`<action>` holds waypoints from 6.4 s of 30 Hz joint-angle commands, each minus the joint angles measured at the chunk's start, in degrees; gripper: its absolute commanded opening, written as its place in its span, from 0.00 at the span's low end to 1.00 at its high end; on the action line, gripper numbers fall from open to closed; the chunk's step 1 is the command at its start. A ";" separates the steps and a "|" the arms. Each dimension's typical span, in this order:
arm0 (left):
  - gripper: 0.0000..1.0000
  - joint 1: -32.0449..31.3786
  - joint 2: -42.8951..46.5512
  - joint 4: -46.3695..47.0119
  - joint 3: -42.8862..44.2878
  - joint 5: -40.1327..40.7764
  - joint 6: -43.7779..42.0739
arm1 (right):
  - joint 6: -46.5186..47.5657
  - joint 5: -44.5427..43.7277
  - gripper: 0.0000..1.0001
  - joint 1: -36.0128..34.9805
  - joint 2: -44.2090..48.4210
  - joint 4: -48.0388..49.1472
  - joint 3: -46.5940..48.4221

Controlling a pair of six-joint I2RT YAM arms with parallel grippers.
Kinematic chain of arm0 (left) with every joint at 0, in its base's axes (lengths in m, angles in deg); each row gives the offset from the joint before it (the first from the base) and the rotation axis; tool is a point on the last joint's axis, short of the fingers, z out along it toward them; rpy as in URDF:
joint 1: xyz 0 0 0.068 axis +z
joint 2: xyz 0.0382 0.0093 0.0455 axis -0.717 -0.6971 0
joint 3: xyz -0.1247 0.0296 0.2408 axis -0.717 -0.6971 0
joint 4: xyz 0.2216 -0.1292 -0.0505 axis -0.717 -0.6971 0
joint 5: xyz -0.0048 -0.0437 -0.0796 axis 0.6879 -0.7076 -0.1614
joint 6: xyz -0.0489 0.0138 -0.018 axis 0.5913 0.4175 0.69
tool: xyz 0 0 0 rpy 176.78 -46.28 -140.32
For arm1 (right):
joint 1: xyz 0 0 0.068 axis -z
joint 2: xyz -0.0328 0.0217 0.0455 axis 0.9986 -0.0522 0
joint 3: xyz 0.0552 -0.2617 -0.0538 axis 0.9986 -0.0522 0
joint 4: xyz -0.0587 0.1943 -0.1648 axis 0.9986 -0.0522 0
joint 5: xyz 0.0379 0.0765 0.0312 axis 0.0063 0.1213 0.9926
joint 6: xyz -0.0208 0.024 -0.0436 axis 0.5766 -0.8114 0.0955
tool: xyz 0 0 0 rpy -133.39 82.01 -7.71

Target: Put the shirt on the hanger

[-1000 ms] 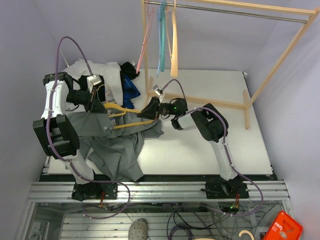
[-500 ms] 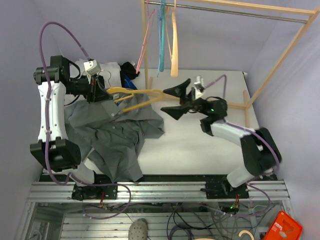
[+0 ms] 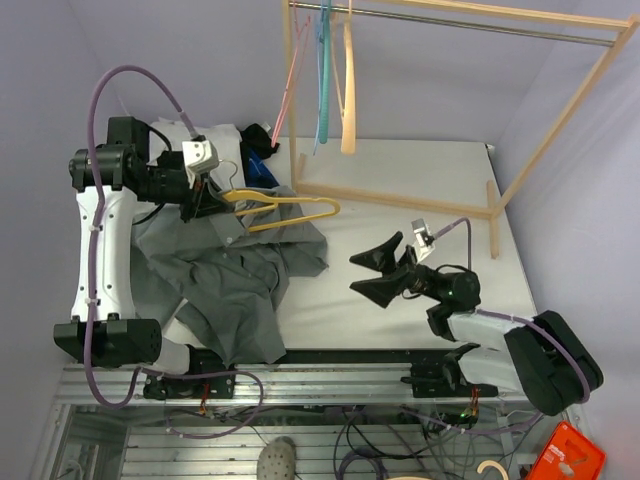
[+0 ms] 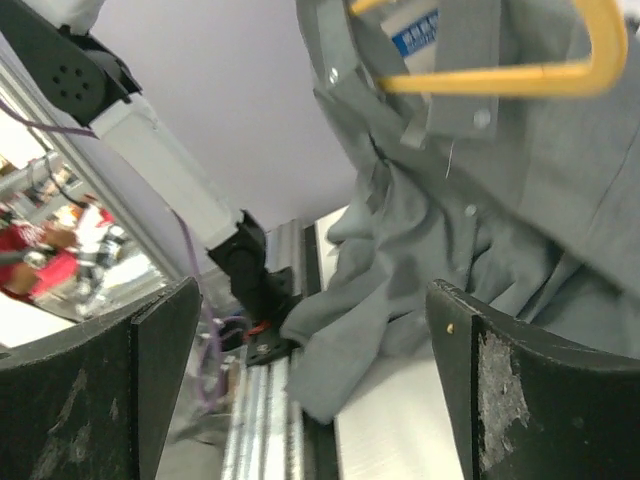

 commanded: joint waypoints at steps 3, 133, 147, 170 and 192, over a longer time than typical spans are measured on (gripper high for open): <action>0.07 -3.94 2.01 0.56 -0.65 -7.28 3.93 | -13.68 -1.19 0.73 -1.24 -9.36 19.00 0.11; 0.07 -13.02 6.84 0.48 1.44 14.03 3.69 | 31.61 -5.10 1.00 5.18 -3.01 -16.98 19.54; 0.07 -30.01 5.53 0.52 -4.76 21.92 9.94 | 43.78 11.99 1.00 -1.30 1.53 -44.32 29.91; 0.07 -31.54 4.43 0.61 -2.16 24.66 9.11 | 50.11 14.13 1.00 -12.09 -13.14 -49.75 37.53; 0.07 -32.62 3.40 0.57 -0.98 24.49 8.23 | 53.69 12.09 0.00 -16.57 -20.48 -56.95 43.64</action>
